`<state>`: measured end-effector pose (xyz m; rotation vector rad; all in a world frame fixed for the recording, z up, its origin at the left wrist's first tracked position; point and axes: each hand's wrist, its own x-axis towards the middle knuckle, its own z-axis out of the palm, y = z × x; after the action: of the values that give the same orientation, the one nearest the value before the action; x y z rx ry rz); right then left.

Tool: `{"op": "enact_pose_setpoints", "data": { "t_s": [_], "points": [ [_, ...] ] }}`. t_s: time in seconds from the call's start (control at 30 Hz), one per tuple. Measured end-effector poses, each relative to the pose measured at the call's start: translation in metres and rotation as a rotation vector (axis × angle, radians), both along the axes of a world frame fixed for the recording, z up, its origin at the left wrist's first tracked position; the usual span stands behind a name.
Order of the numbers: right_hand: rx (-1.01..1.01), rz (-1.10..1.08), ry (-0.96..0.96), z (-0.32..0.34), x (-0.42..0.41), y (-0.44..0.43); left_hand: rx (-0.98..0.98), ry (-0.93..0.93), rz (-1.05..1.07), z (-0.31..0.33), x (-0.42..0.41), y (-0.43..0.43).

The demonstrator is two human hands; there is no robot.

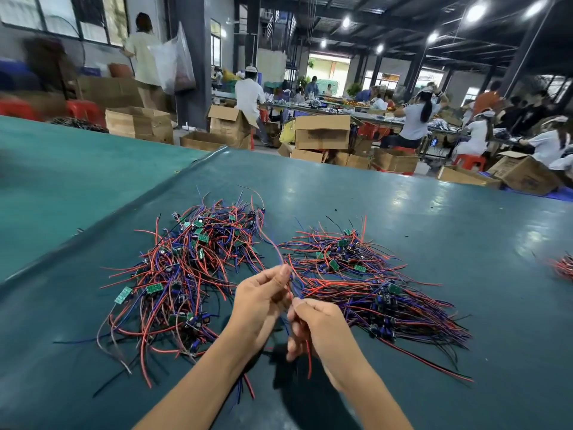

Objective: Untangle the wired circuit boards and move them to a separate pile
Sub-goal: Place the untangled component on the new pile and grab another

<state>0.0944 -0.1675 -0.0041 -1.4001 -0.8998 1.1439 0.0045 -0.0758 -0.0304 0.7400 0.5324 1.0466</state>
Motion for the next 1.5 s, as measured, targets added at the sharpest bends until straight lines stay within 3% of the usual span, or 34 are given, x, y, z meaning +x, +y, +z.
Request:
{"op": "enact_pose_setpoints", "data": {
  "t_s": [0.27, 0.63, 0.87, 1.07, 1.23, 1.5],
  "points": [
    [-0.007, 0.016, 0.066, 0.005, -0.01, -0.021, -0.056, 0.0, 0.129, 0.015, -0.007, 0.039],
    [-0.041, -0.011, -0.062, -0.008, -0.012, -0.03, -0.14, 0.1, 0.156, -0.01, -0.012, 0.05],
    [0.091, -0.356, -0.432, -0.025, -0.006, -0.034, -0.084, -0.176, -0.014, -0.006, -0.019, 0.046],
    [0.052, -0.436, -0.49, -0.034, -0.003, -0.029, -0.068, -0.316, -0.11, -0.004, -0.022, 0.044],
    [-0.024, -0.416, -0.532, -0.041, 0.008, -0.026, -0.056, -0.319, -0.162, -0.001, -0.022, 0.039],
    [0.026, -0.472, -0.499, -0.046, 0.004, -0.028, -0.057, -0.324, -0.174, 0.003, -0.023, 0.037]
  ]
}}
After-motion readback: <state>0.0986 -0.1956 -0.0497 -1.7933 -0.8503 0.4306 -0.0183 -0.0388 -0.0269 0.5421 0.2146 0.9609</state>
